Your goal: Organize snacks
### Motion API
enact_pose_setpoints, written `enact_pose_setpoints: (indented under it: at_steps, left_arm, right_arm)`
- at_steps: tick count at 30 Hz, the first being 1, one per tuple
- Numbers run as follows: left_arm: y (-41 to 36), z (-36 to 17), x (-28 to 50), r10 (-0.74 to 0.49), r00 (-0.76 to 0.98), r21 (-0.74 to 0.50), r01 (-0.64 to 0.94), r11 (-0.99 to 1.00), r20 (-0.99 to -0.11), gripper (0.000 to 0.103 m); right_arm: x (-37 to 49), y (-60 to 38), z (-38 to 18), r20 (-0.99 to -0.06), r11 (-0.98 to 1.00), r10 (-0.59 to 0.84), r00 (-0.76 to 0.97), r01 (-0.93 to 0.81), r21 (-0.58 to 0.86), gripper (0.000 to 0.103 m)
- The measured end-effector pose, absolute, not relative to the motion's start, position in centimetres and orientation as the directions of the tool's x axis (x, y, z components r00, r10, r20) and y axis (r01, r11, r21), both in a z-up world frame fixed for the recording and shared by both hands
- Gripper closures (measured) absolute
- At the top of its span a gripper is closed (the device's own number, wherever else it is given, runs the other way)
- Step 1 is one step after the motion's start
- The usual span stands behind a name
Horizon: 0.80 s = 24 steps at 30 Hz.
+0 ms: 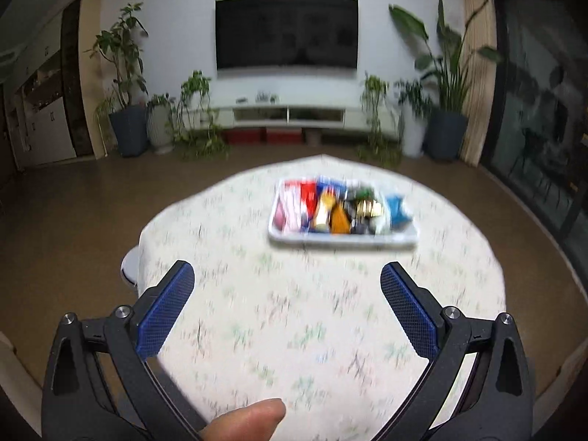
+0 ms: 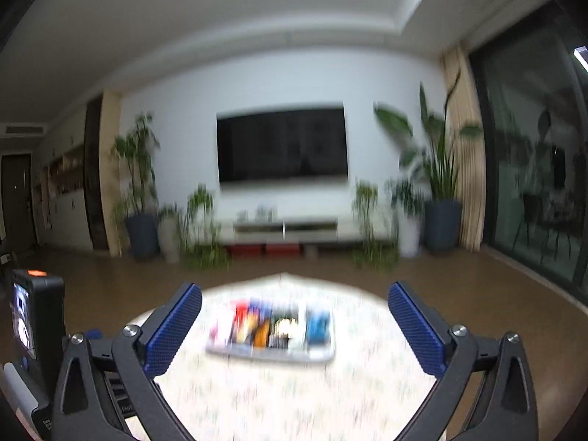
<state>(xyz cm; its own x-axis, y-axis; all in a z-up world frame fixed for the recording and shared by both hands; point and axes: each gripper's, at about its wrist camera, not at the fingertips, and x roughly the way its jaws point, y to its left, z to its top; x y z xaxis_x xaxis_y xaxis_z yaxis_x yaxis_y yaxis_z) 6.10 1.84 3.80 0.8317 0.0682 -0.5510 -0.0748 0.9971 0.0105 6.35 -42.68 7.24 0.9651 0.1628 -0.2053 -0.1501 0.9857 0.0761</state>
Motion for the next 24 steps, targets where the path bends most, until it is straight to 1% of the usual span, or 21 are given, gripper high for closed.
enact_pose_setpoints:
  at_steps: [1,2,5,11,15,24]
  left_arm:
    - [1.3,3.5,5.6,0.058,0.825,0.007,-0.065,0.998,-0.563,0.0]
    - [1.3,3.0,5.5,0.045,0.819,-0.001,-0.055,0.998,-0.571,0.0]
    - [0.9,2.4,5.7,0.023,0.812,-0.012,-0.037,0.999,-0.583,0.0]
    - [0.2,2.7,5.7,0.026,0.795,0.001,-0.032,0.999,-0.606,0.0]
    - [0.6,2.1,6.3,0.031,0.78,-0.007,-0.046,0.999,-0.625,0.0]
    - [1.0,1.6,6.9,0.036,0.768,-0.006,-0.052,0.999,-0.64,0.0]
  right_arm:
    - [6.5,-42.8,6.5,-0.255,0.987,0.151,0.955,-0.132,0.091,0.0]
    - [6.4,-43.0,6.0,-0.282,0.987,0.152,0.947,-0.129,0.1,0.0]
    - [6.2,-43.2,4.6,-0.337,0.992,0.114,0.935,-0.086,0.096,0.0]
    - [5.7,-42.9,3.6,-0.372,0.996,0.073,0.925,-0.05,0.071,0.0]
    - [6.0,-42.3,2.3,-0.417,0.997,0.072,0.906,-0.053,0.058,0.0]
    - [6.0,-41.8,1.4,-0.448,0.997,0.077,0.891,-0.059,0.054,0.0]
